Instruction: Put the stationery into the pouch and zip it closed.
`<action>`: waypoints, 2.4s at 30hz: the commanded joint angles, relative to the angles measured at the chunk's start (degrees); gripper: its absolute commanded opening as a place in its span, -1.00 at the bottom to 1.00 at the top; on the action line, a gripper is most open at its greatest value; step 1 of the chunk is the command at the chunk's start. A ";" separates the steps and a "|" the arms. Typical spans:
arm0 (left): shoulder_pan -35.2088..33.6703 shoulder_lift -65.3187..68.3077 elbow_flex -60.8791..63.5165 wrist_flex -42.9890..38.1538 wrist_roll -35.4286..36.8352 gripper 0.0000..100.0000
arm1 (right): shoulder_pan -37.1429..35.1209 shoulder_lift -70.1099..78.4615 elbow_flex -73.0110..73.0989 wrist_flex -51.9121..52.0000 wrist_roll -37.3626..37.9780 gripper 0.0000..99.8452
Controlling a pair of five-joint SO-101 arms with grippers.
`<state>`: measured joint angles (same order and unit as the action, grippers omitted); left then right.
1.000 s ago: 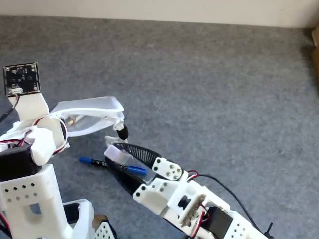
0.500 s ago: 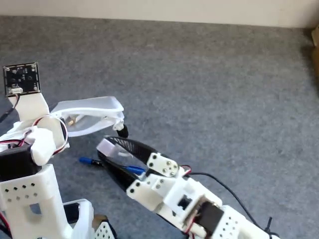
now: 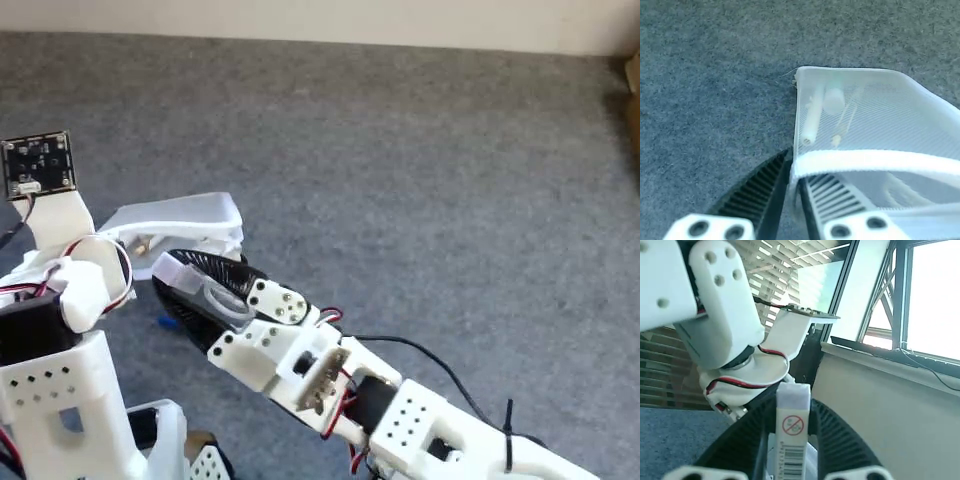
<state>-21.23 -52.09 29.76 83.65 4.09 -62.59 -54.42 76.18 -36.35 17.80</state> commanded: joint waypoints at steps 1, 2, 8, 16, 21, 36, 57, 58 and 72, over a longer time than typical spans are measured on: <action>-0.57 -0.04 -0.48 -1.58 0.79 -0.99 | -0.31 2.86 -4.18 -4.44 0.00 -0.99; -0.57 -0.04 -0.48 -1.58 0.79 -0.99 | -0.31 3.91 -4.62 -5.05 0.00 -0.99; -0.57 -0.04 -0.31 -1.49 0.79 -0.99 | 1.63 10.86 -9.63 -5.67 0.00 -0.99; -0.57 -0.04 -0.31 -1.41 0.79 -0.99 | 4.44 19.38 -13.32 -5.67 -0.09 -0.99; -0.57 -0.04 -0.31 -1.23 0.79 -0.99 | 4.35 23.43 -13.32 -9.01 -0.09 -0.99; -0.57 -0.04 -0.22 -1.14 0.79 -0.99 | 5.58 29.32 -10.07 -17.27 0.00 -0.99; -0.57 -0.04 -0.22 -1.05 0.79 -0.99 | 7.08 28.44 -3.56 -17.10 11.25 -0.97; -0.57 -0.04 -0.22 -1.05 0.70 -0.99 | 7.08 28.44 -3.47 -17.10 11.25 -0.94; -0.66 -0.04 -0.22 -1.05 0.62 -0.99 | 7.16 28.44 -1.19 -17.19 11.25 -0.67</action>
<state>-20.88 -51.82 29.76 83.65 4.09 -57.05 -25.05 74.59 -53.14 28.53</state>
